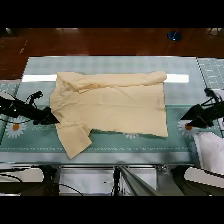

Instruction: Fold the shirts.

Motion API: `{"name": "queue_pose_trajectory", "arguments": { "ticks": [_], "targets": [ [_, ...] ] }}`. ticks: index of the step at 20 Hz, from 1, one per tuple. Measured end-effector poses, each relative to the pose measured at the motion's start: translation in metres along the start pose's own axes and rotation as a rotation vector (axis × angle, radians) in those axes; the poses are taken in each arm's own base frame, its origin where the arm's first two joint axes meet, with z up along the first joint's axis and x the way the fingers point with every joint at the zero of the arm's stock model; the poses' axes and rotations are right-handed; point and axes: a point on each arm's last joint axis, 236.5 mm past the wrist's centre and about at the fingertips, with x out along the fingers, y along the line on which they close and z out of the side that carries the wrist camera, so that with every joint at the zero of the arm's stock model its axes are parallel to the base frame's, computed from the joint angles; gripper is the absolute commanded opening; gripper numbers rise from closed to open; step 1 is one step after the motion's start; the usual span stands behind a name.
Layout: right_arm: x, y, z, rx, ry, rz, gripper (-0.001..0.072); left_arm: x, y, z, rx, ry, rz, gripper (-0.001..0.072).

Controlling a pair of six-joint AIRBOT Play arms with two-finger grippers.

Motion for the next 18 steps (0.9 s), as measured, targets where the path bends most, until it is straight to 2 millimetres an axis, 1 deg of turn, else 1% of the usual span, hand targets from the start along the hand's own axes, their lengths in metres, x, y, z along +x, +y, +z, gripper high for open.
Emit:
{"name": "queue_pose_trajectory", "arguments": {
  "ticks": [2,5,6,8,12,13,14,15,16,18],
  "targets": [
    [0.023,-0.002,-0.014,0.033,0.011,0.045,0.0597,0.0,0.0,-0.001,0.006,0.004,0.001,0.0033],
    [0.051,-0.005,-0.027,0.073,0.012,0.088,0.0597,0.0,0.0,-0.003,0.011,0.014,0.0,0.0033],
    [0.057,-0.006,-0.03,0.084,0.011,0.093,0.0597,0.0,0.0,-0.003,0.014,0.015,-0.001,0.0033],
    [0.065,-0.003,-0.033,0.101,0.005,0.123,0.0597,0.0,0.0,-0.004,0.016,0.018,-0.003,0.0033],
    [0.076,0.009,-0.031,0.089,-0.008,0.145,0.0594,0.0,-0.001,-0.005,0.018,0.021,-0.005,0.0033],
    [0.08,0.012,-0.03,0.076,-0.005,0.136,0.0548,0.0,-0.001,-0.005,0.018,0.021,-0.005,0.0033],
    [0.085,0.014,-0.029,0.063,-0.002,0.122,0.0387,0.0,-0.001,-0.005,0.018,0.021,-0.006,0.0033],
    [0.09,0.014,-0.026,0.047,-0.01,0.09,0.0151,0.0,-0.001,-0.005,0.018,0.021,-0.007,0.0033],
    [0.096,0.014,-0.023,0.026,-0.016,0.057,0.0015,0.0,-0.002,-0.005,0.019,0.021,-0.007,0.0033],
    [0.104,0.02,-0.026,-0.006,0.002,0.033,0.0015,0.0,-0.002,-0.005,0.022,0.02,-0.008,0.0032]
  ]
}}
